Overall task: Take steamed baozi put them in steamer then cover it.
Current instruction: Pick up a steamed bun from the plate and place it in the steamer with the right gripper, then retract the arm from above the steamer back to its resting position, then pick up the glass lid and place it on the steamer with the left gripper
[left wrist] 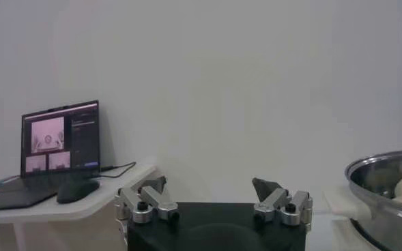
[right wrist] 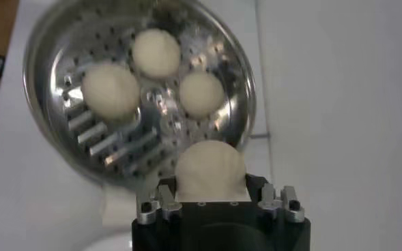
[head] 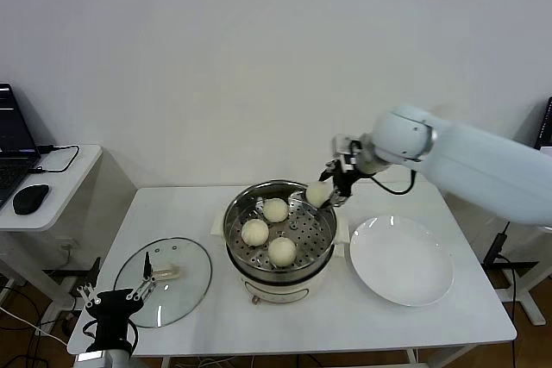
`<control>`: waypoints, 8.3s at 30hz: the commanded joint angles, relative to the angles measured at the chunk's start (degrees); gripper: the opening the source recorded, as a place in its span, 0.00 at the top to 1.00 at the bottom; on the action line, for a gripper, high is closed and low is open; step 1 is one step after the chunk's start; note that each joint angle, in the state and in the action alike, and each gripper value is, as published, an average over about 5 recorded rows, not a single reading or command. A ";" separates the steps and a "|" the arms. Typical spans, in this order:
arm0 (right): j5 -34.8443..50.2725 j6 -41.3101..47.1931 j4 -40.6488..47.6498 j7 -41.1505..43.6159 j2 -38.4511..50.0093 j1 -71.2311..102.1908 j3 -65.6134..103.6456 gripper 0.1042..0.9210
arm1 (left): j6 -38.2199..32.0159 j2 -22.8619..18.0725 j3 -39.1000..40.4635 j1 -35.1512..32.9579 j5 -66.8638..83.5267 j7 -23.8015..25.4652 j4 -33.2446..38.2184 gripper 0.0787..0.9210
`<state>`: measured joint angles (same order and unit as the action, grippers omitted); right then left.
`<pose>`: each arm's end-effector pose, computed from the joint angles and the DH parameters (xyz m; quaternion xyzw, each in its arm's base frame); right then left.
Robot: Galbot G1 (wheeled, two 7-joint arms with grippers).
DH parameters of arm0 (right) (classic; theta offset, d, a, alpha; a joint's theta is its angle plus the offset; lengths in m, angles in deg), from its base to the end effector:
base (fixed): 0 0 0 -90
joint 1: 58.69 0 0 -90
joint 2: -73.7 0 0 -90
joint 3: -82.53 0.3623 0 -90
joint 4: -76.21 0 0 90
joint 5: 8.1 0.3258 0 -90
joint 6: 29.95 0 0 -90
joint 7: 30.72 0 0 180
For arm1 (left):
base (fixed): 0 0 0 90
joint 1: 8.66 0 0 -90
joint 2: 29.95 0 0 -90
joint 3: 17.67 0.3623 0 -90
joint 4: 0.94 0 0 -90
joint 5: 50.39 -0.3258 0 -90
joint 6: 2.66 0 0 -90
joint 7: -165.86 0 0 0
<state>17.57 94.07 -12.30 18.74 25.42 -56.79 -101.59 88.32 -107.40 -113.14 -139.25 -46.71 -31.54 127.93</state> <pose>0.4919 -0.0043 -0.0397 0.5119 -0.6313 0.5001 0.2989 0.0949 0.0579 -0.2773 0.1187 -0.9893 -0.0846 0.0066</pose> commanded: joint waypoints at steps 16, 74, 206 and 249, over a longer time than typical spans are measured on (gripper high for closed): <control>-3.11 4.45 3.88 -2.64 -7.56 5.20 -3.80 0.36 | 0.07 -0.24 -0.02 0.30 0.20 -0.03 0.15 0.12; -4.60 -25.12 -28.41 -31.64 -25.82 119.41 120.62 0.12 | -2.35 3.55 -5.85 3.01 -45.59 6.16 -13.09 0.12; -29.88 -32.76 -31.98 -38.86 -37.67 127.62 113.74 0.12 | 27.71 7.90 36.57 45.60 -82.76 35.12 -14.55 0.94; -31.65 -33.84 -30.67 -38.20 -37.49 128.09 112.74 0.12 | 27.55 -6.98 39.36 44.96 -94.37 37.21 -24.46 0.94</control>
<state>-13.93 60.30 -43.03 -19.50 -12.04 71.29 11.18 115.91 -113.51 -73.94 -94.24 -140.39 5.74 104.11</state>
